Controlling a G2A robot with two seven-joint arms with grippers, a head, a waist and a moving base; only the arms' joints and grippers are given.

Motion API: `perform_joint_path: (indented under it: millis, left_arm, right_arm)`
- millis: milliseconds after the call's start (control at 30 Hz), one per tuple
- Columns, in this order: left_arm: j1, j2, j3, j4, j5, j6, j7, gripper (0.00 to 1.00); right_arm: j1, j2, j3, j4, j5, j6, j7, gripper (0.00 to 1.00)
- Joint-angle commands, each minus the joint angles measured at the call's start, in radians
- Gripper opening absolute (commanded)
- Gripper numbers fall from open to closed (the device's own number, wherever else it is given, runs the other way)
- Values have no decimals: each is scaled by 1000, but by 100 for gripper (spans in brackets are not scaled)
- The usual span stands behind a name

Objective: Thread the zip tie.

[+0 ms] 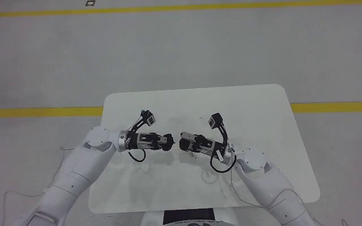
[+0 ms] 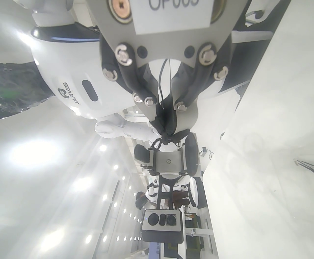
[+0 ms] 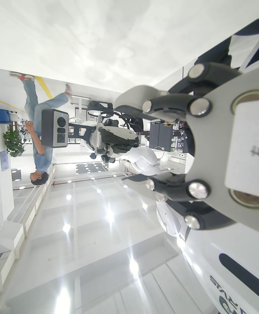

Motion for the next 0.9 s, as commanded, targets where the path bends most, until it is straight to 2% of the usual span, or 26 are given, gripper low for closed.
perform_joint_path:
  millis: [0,67,333,467,600,667,867]
  left_arm:
    - [5,1,-5,0,-3,-10,4,0]
    - [9,2,-10,-7,-8,-25,10,0]
    - [9,2,-10,-7,-8,-25,10,0]
    - [9,1,-31,-14,36,-54,91,0]
    - [29,1,-124,-49,75,-54,98,0]
    - [56,-5,-178,-72,96,-54,107,0]
    - [109,-40,-312,-119,143,-54,93,0]
  right_arm:
    - [-6,1,3,-3,1,-4,-11,100]
    - [-13,0,4,-6,-2,-13,-34,100]
    - [-16,0,3,-7,-3,-17,-41,100]
    - [-16,0,3,-7,-3,-17,-41,100]
    - [-16,0,3,-7,-3,-17,-41,100]
    - [-16,0,3,-7,-3,-17,-41,100]
    - [-16,0,3,-7,-3,-17,-41,100]
